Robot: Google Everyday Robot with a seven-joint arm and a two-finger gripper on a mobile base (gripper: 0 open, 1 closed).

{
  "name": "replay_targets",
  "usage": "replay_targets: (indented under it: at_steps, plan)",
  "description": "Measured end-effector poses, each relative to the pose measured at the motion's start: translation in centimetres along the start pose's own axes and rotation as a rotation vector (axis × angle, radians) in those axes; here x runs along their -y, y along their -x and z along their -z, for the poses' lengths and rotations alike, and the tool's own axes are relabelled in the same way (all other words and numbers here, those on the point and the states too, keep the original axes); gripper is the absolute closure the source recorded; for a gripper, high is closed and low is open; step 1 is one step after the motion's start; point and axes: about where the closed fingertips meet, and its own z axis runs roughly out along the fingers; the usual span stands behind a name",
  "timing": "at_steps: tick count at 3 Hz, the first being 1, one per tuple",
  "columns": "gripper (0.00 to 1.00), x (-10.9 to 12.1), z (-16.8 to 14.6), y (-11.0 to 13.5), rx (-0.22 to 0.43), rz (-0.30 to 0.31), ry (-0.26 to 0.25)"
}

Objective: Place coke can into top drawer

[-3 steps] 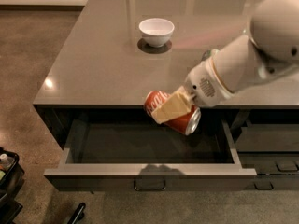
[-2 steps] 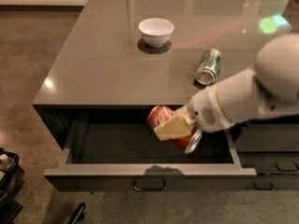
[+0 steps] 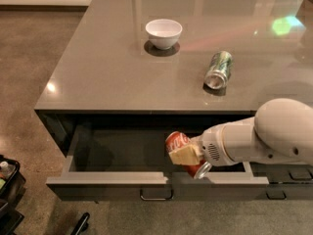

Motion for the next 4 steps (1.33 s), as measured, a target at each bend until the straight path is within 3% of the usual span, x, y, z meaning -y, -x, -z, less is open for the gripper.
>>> replay_targets:
  at_steps: [2, 4]
  plan:
    - [1.0, 1.5, -0.6, 0.2, 0.049, -0.023, 0.0]
    - [1.0, 3.6, -5.1, 1.4, 0.103, -0.07, 0.066]
